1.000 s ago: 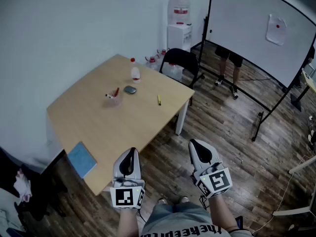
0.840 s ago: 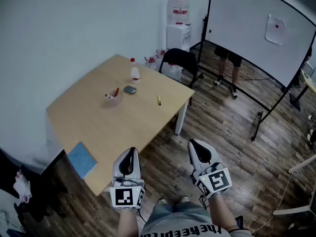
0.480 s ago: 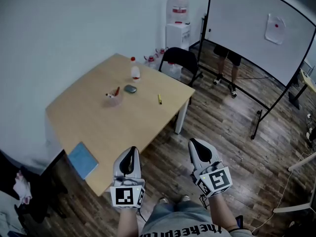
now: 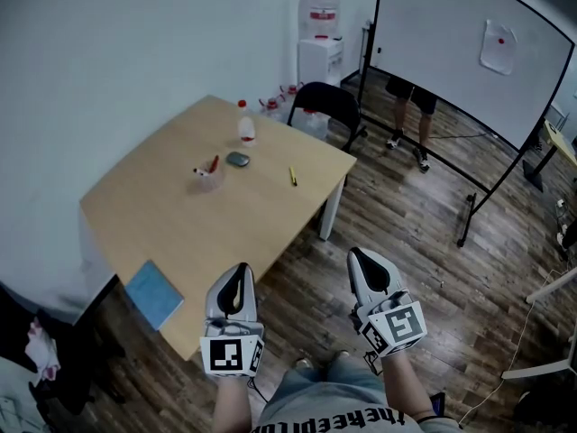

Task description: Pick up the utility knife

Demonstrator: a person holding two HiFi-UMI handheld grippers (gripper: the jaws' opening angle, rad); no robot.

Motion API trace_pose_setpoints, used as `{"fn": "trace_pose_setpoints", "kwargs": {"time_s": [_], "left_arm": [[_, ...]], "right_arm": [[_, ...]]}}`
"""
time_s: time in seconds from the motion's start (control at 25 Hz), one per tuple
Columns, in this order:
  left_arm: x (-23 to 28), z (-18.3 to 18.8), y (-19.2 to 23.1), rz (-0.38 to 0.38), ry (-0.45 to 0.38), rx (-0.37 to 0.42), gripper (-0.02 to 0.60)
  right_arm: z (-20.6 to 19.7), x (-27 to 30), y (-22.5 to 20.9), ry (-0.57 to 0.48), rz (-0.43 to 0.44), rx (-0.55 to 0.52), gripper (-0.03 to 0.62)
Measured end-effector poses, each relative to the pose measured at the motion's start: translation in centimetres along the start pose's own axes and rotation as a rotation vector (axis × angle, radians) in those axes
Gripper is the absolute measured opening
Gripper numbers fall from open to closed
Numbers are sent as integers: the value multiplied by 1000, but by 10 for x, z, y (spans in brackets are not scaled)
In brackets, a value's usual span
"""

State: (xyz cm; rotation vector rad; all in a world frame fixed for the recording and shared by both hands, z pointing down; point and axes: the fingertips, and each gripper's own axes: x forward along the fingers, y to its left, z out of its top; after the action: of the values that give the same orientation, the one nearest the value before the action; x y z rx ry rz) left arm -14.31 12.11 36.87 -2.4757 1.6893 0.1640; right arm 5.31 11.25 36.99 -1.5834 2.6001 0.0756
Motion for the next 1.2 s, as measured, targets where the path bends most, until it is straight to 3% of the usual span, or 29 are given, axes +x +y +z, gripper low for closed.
{"fn": "trace_pose_setpoints", "kwargs": {"time_s": [0.52,1.2], "left_arm": [[25,-8,2,-15,7,0,20],[123,-11,3,32,-12,6,20]], "right_arm": [[-5,18,-14,5,4,-2,2],[1,97,-83,-11,81,-19,2]]}}
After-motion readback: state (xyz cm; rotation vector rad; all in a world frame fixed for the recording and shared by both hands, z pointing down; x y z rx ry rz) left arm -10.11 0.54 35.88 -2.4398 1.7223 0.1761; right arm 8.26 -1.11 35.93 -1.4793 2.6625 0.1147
